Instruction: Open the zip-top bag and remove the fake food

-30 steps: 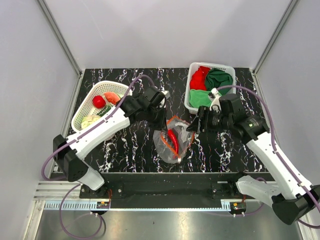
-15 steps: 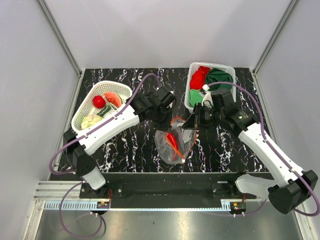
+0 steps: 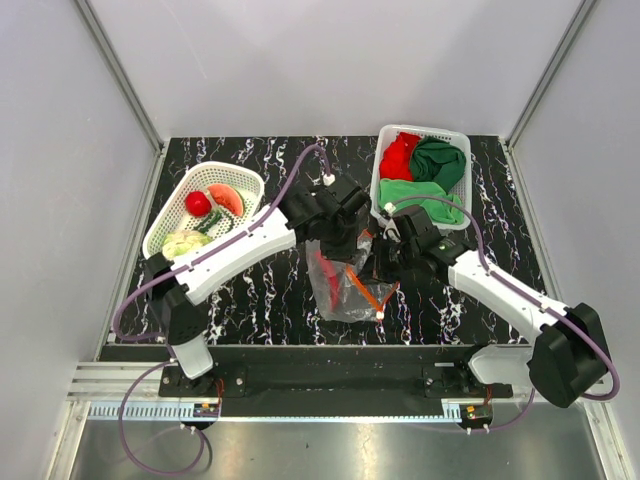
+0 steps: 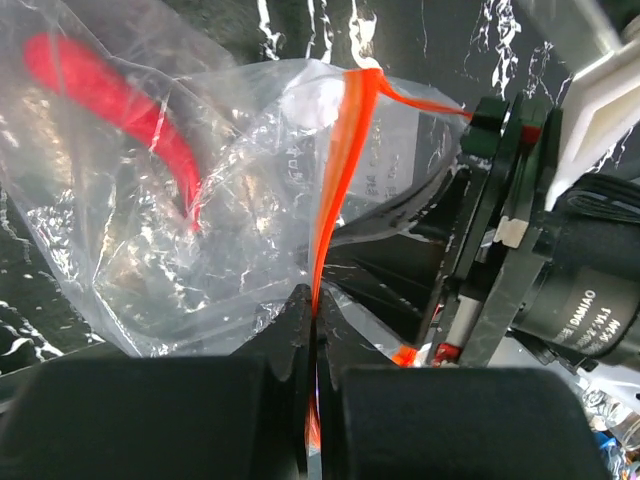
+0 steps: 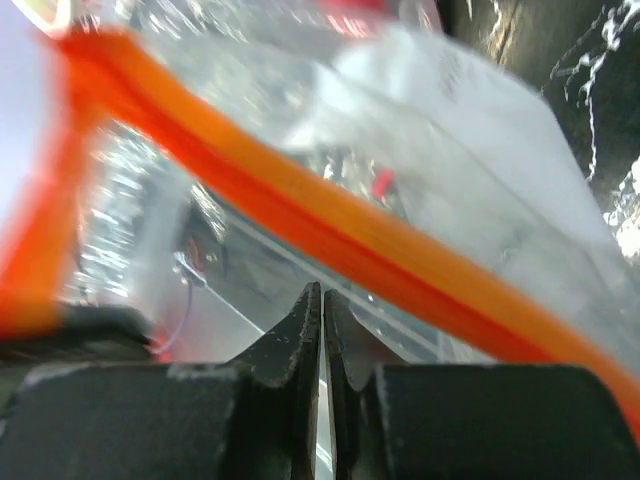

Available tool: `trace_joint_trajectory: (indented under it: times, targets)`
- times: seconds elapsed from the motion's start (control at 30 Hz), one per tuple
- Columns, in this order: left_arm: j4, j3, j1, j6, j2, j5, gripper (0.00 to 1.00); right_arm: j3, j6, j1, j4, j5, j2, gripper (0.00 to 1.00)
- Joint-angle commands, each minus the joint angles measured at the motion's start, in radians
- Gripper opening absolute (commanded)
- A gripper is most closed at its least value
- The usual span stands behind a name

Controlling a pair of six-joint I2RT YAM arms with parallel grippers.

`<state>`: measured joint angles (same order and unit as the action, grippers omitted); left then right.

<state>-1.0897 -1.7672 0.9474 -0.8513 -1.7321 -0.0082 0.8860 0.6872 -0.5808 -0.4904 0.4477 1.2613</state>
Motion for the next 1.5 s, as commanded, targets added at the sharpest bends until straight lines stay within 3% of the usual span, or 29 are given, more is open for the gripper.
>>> trace_joint_trajectory:
  times: [0.0, 0.2, 0.33, 0.5, 0.53, 0.57, 0.67, 0.7, 0.8, 0.87, 1.0, 1.1, 1.27, 1.37, 1.47]
  targets:
    - [0.071, -0.04, 0.017, -0.02, -0.015, 0.002, 0.0, 0.019, 0.021, -0.007, 0.085, -0.035, -0.02, 0.12]
    - [0.138, -0.008, 0.019, -0.032, -0.001, 0.065, 0.0, -0.008, 0.038, -0.008, 0.118, -0.083, -0.085, 0.1]
    - [0.232, 0.005, 0.019, -0.058, 0.0, 0.145, 0.0, -0.136, 0.097, -0.008, 0.33, -0.035, -0.083, 0.06]
    - [0.338, 0.035, 0.019, -0.048, -0.004, 0.241, 0.0, -0.252, 0.072, -0.008, 0.417, -0.102, -0.143, 0.06]
    - [0.352, 0.043, 0.017, -0.029, -0.001, 0.25, 0.04, -0.269, 0.071, -0.007, 0.453, -0.119, -0.149, 0.06]
    - [0.359, 0.052, 0.017, -0.023, 0.005, 0.251, 0.22, -0.285, 0.064, -0.008, 0.461, -0.128, -0.154, 0.06]
    - [0.379, 0.104, 0.011, 0.023, 0.054, 0.24, 0.48, -0.324, 0.055, -0.007, 0.484, -0.115, -0.142, 0.06]
    - [0.379, 0.123, 0.005, 0.037, 0.099, 0.206, 0.61, -0.328, 0.055, -0.008, 0.516, -0.09, -0.139, 0.07]
    - [0.378, 0.222, -0.034, 0.073, 0.205, 0.168, 0.75, -0.341, 0.046, -0.007, 0.504, -0.083, -0.143, 0.07]
    - [0.379, 0.336, -0.097, 0.067, 0.264, 0.169, 0.74, -0.358, 0.041, -0.008, 0.498, -0.093, -0.155, 0.07]
    - [0.383, 0.532, -0.179, 0.07, 0.411, 0.163, 0.58, -0.364, 0.032, -0.008, 0.497, -0.083, -0.143, 0.07]
    - [0.386, 0.635, -0.208, 0.073, 0.436, 0.168, 0.47, -0.361, 0.026, -0.008, 0.5, -0.063, -0.116, 0.08]
    - [0.483, 0.756, -0.21, 0.066, 0.414, 0.201, 0.47, -0.358, 0.011, -0.008, 0.509, -0.023, -0.06, 0.08]
    - [0.632, 0.819, -0.21, 0.035, 0.317, 0.281, 0.47, -0.354, 0.011, -0.008, 0.52, -0.009, -0.034, 0.09]
    - [0.729, 0.831, -0.208, 0.014, 0.237, 0.327, 0.55, -0.349, 0.009, -0.008, 0.52, 0.002, -0.017, 0.11]
